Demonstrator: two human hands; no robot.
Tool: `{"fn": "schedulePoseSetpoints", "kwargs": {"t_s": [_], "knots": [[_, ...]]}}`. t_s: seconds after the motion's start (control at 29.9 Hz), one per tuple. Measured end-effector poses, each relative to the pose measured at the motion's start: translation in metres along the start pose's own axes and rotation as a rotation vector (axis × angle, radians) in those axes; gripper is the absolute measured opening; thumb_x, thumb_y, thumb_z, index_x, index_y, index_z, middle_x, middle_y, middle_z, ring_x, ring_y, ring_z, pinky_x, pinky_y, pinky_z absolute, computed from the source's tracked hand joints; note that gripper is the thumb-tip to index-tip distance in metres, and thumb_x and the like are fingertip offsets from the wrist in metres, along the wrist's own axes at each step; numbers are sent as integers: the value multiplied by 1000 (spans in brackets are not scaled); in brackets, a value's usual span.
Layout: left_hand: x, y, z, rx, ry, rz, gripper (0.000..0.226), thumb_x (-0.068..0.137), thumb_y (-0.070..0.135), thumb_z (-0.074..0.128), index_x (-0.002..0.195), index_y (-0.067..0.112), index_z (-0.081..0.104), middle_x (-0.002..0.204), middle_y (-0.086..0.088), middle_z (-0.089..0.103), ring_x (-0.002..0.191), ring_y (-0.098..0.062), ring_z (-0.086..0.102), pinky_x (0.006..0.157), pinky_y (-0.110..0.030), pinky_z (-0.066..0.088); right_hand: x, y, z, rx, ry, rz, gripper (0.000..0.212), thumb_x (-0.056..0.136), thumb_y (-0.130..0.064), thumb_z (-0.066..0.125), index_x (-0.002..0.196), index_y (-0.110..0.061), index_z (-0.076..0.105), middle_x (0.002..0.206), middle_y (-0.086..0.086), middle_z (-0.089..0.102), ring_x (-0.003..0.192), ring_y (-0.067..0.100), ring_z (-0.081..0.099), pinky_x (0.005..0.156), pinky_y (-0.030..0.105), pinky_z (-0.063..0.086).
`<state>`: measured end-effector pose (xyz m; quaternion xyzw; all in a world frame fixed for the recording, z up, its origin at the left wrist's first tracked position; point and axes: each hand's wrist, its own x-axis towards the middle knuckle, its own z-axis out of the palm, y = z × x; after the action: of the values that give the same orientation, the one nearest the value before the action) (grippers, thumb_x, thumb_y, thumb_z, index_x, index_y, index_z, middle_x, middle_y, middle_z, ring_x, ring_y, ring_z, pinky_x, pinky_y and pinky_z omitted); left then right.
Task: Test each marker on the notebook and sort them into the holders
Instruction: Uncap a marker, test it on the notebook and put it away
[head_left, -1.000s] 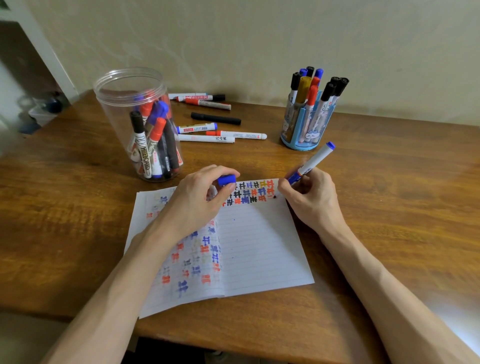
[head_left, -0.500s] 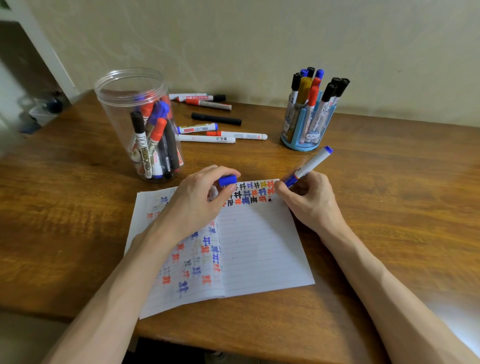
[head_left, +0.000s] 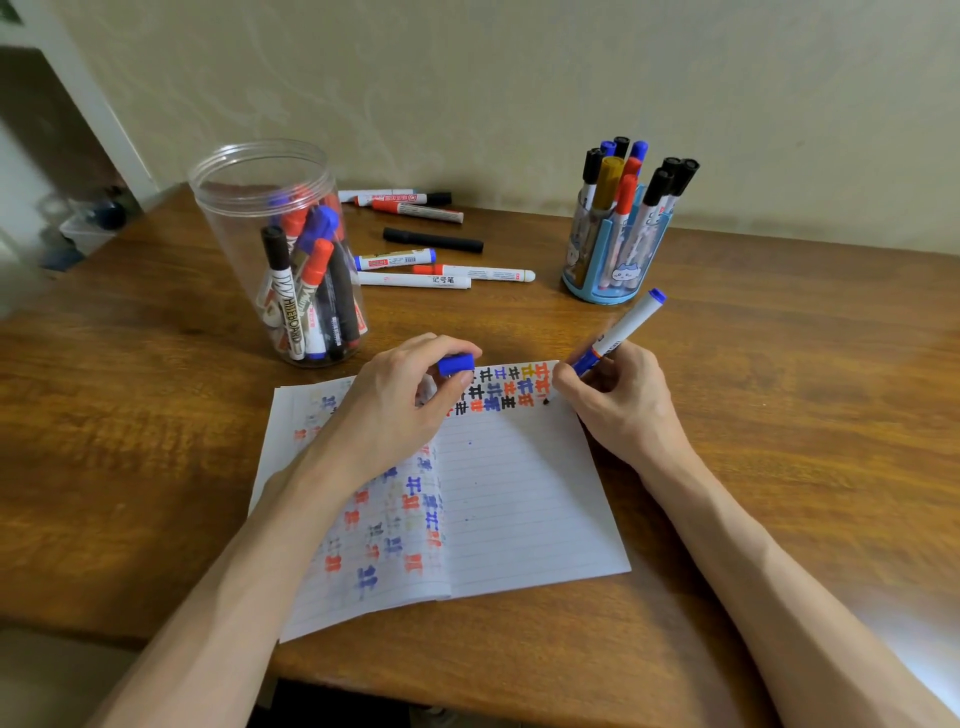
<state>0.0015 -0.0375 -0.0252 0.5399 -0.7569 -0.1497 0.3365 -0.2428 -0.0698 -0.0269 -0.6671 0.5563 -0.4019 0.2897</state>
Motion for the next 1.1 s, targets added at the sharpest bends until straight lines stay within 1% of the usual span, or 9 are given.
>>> {"fn": "schedulePoseSetpoints", "kwargs": {"t_s": [0.17, 0.3, 0.43, 0.54, 0.6, 0.7, 0.94, 1.0, 1.1], "knots": [[-1, 1, 0, 6, -1, -4, 29, 101, 27, 61, 130, 28, 63, 112, 18, 62, 91, -4, 62, 75, -18, 55, -2, -1, 0, 67, 35, 52, 11, 97, -24, 74, 91, -18, 67, 86, -13, 70, 82, -10, 68, 65, 10, 54], [-1, 2, 0, 7, -4, -6, 30, 101, 24, 62, 131, 28, 63, 112, 17, 63, 90, -6, 62, 74, -17, 54, -2, -1, -1, 17, 33, 2, 12, 95, -25, 75, 90, -19, 66, 85, -8, 72, 82, 4, 71, 66, 19, 59], [0, 3, -2, -49, -2, -46, 39, 96, 26, 69, 134, 30, 61, 113, 19, 64, 97, 4, 63, 74, -8, 50, 0, -2, -2, 21, -32, 38, 12, 94, -23, 75, 92, -16, 66, 89, -10, 70, 84, -8, 68, 65, 13, 56], [1, 5, -3, -78, 3, -35, 31, 91, 30, 74, 120, 27, 66, 113, 16, 70, 105, 6, 63, 78, -5, 49, -2, -7, -3, 133, -8, 27, 12, 96, -21, 75, 95, -11, 68, 91, -5, 74, 88, 0, 73, 73, 20, 61], [1, 7, -3, -76, -9, -18, 28, 91, 30, 74, 117, 28, 66, 112, 15, 70, 108, 6, 61, 79, -6, 49, -5, -14, -4, 252, -12, 35, 15, 96, -22, 76, 99, -9, 68, 88, -1, 76, 84, 6, 76, 70, 21, 61], [0, 10, -3, -79, -28, 1, 28, 91, 30, 72, 118, 29, 65, 111, 17, 69, 107, 8, 60, 79, -7, 49, -9, -24, -5, 416, -66, 40, 23, 92, -25, 79, 101, -7, 69, 83, 4, 76, 71, 13, 71, 63, 20, 55], [-1, 12, -5, -80, -60, -5, 29, 92, 32, 72, 121, 31, 65, 112, 17, 69, 106, -1, 63, 78, -15, 53, -16, -29, 0, 449, -181, -33, 24, 91, -21, 79, 104, -4, 68, 87, 6, 79, 72, 18, 74, 61, 27, 58], [-1, 12, -5, -91, -66, -4, 27, 93, 30, 72, 120, 31, 66, 108, 18, 69, 104, 0, 63, 75, -12, 49, -16, -28, 1, 442, -213, -36, 23, 91, -20, 80, 105, -5, 69, 91, 7, 80, 75, 21, 76, 62, 30, 59], [-1, 11, -5, -90, -57, 1, 25, 96, 28, 68, 121, 30, 65, 105, 22, 67, 103, 5, 62, 75, -8, 49, -16, -31, 1, 534, -243, 31, 26, 93, -29, 73, 107, -7, 70, 92, 12, 80, 78, 28, 77, 65, 34, 58]]}}
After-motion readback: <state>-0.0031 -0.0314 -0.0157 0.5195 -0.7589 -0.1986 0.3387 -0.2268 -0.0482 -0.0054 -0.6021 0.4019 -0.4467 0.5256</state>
